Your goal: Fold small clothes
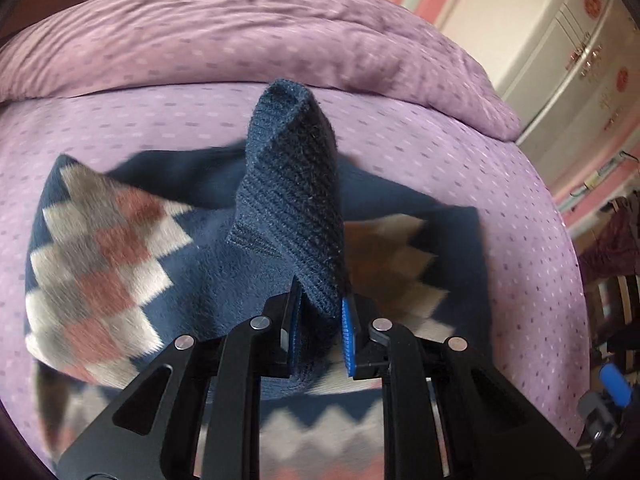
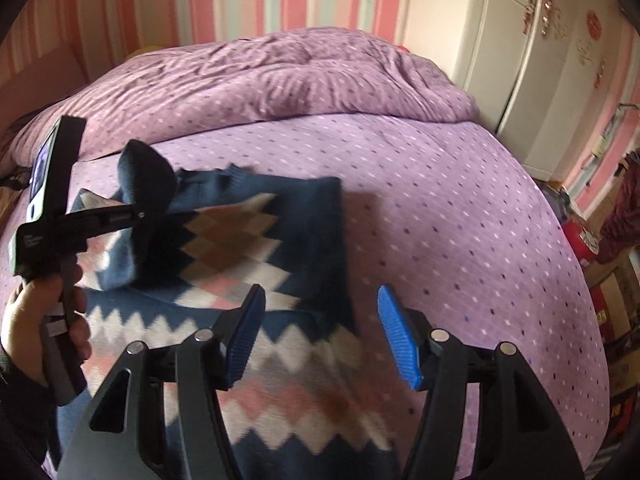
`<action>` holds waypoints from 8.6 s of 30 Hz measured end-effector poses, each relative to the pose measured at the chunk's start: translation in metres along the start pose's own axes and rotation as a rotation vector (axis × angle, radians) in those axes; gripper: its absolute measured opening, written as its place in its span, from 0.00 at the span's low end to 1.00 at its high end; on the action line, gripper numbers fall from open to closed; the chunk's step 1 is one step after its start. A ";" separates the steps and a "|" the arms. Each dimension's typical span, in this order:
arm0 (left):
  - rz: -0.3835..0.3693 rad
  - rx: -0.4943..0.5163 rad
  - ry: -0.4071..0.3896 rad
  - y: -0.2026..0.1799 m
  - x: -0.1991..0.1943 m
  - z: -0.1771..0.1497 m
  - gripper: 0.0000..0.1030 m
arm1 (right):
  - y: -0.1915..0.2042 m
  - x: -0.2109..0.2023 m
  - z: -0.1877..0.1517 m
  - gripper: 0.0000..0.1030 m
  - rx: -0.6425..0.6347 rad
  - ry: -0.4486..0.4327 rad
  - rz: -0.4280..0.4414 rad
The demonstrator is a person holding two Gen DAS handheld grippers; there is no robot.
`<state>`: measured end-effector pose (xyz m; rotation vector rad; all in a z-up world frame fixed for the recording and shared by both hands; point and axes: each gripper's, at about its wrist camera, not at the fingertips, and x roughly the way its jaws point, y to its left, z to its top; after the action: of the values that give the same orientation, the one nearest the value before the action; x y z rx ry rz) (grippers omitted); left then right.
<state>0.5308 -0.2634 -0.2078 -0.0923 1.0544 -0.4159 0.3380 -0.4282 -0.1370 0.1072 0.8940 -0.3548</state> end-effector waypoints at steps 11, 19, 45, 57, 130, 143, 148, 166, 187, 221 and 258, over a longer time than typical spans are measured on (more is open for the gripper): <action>0.170 0.153 0.040 -0.037 0.031 -0.041 0.91 | -0.036 0.018 -0.013 0.58 0.069 0.020 -0.014; 0.260 0.223 0.008 0.021 -0.034 -0.059 0.97 | -0.005 0.039 0.000 0.58 0.064 0.027 0.084; 0.440 0.085 -0.047 0.177 -0.119 -0.053 0.97 | 0.063 0.137 0.047 0.00 -0.004 0.046 0.078; 0.439 0.080 -0.051 0.180 -0.132 -0.060 0.97 | 0.094 0.146 0.035 0.43 0.070 0.119 0.171; 0.277 -0.067 0.246 0.185 -0.192 -0.327 0.94 | -0.018 -0.054 -0.233 0.69 -0.095 0.273 0.065; 0.207 -0.075 0.293 0.188 -0.186 -0.326 0.20 | -0.055 -0.050 -0.258 0.69 -0.011 0.333 0.041; 0.202 -0.097 0.305 0.197 -0.189 -0.322 0.09 | -0.065 -0.034 -0.268 0.69 0.041 0.372 0.061; 0.169 -0.126 0.316 0.207 -0.200 -0.309 0.08 | -0.060 -0.021 -0.261 0.10 0.158 0.443 0.151; 0.197 -0.099 0.044 0.193 -0.197 -0.148 0.07 | -0.034 -0.024 -0.064 0.09 0.140 0.091 0.257; 0.332 0.082 -0.064 0.192 -0.050 0.045 0.96 | 0.000 0.162 0.095 0.71 0.047 0.011 0.159; 0.264 0.135 -0.020 0.165 -0.026 0.047 0.97 | 0.024 0.164 0.097 0.19 -0.077 -0.047 0.252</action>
<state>0.6079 -0.1076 -0.2069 0.1619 1.0002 -0.2449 0.5125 -0.4715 -0.2050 0.1385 0.8354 -0.0876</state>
